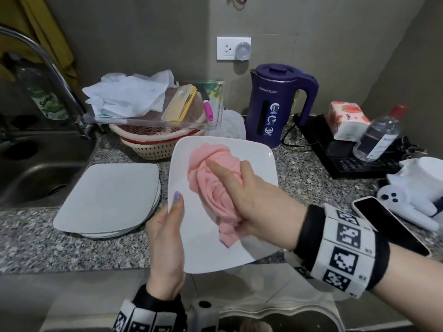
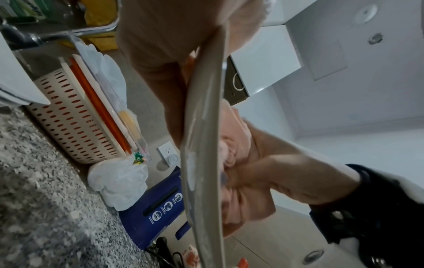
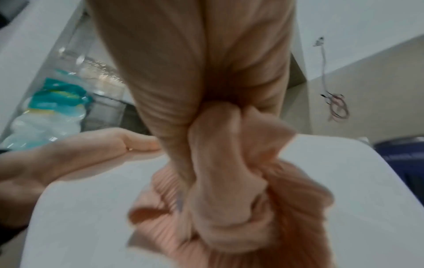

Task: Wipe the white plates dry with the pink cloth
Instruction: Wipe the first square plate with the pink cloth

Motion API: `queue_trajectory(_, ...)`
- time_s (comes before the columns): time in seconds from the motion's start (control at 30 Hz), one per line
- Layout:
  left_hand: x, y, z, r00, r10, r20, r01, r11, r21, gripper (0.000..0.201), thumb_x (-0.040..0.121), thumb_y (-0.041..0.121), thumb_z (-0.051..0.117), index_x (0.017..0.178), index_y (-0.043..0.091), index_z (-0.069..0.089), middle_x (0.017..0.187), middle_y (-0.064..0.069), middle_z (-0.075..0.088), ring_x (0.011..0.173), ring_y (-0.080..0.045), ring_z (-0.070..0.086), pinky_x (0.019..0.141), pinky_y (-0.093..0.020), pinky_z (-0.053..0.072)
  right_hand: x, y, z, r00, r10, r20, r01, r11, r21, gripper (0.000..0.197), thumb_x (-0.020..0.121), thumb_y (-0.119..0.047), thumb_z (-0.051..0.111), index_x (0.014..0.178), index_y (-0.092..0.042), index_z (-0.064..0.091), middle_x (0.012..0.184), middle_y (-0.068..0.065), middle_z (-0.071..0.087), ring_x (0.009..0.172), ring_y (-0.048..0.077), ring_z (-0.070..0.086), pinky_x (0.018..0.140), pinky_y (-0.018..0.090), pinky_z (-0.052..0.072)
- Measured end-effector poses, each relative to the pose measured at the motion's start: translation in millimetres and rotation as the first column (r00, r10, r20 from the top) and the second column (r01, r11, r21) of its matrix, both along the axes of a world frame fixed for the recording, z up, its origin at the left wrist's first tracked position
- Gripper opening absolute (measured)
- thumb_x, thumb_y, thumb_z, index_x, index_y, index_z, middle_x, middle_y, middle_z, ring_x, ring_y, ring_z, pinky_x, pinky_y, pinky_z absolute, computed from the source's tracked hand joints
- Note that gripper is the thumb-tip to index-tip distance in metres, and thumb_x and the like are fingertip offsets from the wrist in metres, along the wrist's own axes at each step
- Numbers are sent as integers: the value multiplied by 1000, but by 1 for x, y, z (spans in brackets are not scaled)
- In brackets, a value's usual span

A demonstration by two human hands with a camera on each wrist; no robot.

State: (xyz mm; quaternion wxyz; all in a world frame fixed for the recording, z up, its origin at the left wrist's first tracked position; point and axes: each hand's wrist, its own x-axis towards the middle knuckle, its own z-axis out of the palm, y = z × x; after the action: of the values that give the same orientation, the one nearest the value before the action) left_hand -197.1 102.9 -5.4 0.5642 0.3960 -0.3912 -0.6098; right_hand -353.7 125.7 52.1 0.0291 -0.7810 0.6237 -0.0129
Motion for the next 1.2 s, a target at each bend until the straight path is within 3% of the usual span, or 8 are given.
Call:
queue_trajectory(0.13, -2, 3, 1, 999, -9, 33, 12, 997, -77, 28, 95, 28, 51, 97, 16, 76, 99, -5, 76, 93, -19, 70, 85, -35, 55, 4, -5, 8, 985, -169, 30, 172, 976, -134, 98, 80, -22, 69, 152, -18, 2, 123, 17, 35, 94, 34, 54, 62, 34, 30)
queue_trajectory(0.37, 6, -3, -1, 992, 63, 106, -44, 983, -178, 28, 89, 17, 54, 68, 22, 71, 67, 2, 66, 70, -13, 58, 66, -27, 47, 47, 23, -17, 997, -75, -5, 72, 970, -231, 133, 37, -27, 87, 148, -25, 15, 124, 31, 49, 76, 32, 53, 58, 36, 39)
queue_trajectory(0.5, 10, -5, 6, 992, 96, 77, -74, 965, -253, 24, 81, 25, 58, 61, 27, 71, 62, 10, 64, 64, -6, 56, 60, -19, 46, 40, 15, -13, 961, 167, 220, -118, 968, -221, 100, 60, -6, 71, 139, -28, 13, 130, 28, 31, 89, 43, 48, 68, 53, 50)
queue_trajectory(0.7, 5, 5, 12, 997, 62, -46, -71, 969, -236, 40, 97, 21, 47, 76, 34, 79, 83, 13, 75, 80, -1, 67, 70, -16, 53, 0, -9, 31, 879, -25, 476, 194, 931, -310, 73, 65, -26, 79, 130, -30, 47, 110, -1, 29, 81, 21, 42, 70, 29, 46)
queue_trajectory(0.8, 3, 2, 12, 996, 79, -51, -87, 978, -191, 32, 98, 22, 51, 83, 27, 79, 91, 8, 76, 89, -5, 68, 78, -20, 53, 2, 1, 27, 851, 104, 515, 85, 940, -331, 66, 67, -29, 77, 128, -32, 52, 105, -1, 31, 75, 13, 42, 70, 15, 42)
queue_trajectory(0.97, 0, 2, 7, 997, 66, -34, -68, 994, -90, 24, 97, 17, 49, 101, 16, 73, 99, -2, 75, 92, -16, 69, 81, -35, 55, 23, 4, 8, 853, 156, 499, -50, 974, -220, 58, 75, -19, 62, 132, -26, 50, 117, 8, 32, 103, 35, 48, 86, 43, 50)
queue_trajectory(1.07, 0, 6, 7, 996, 60, -65, -65, 995, -82, 43, 90, 32, 52, 125, 9, 62, 124, -5, 68, 117, -23, 62, 103, -44, 46, -10, -5, 22, 878, -55, 475, 186, 954, -234, 51, 79, -22, 60, 128, -26, 49, 123, 6, 26, 104, 35, 49, 89, 45, 50)
queue_trajectory(1.2, -2, 2, 6, 997, 74, -33, -77, 989, -127, 28, 91, 29, 51, 105, 17, 72, 110, 2, 73, 110, -15, 65, 95, -29, 51, -1, 8, 14, 928, -101, 358, 152, 982, -116, 65, 83, -18, 61, 141, -21, 31, 133, 6, 27, 96, 37, 56, 71, 36, 40)
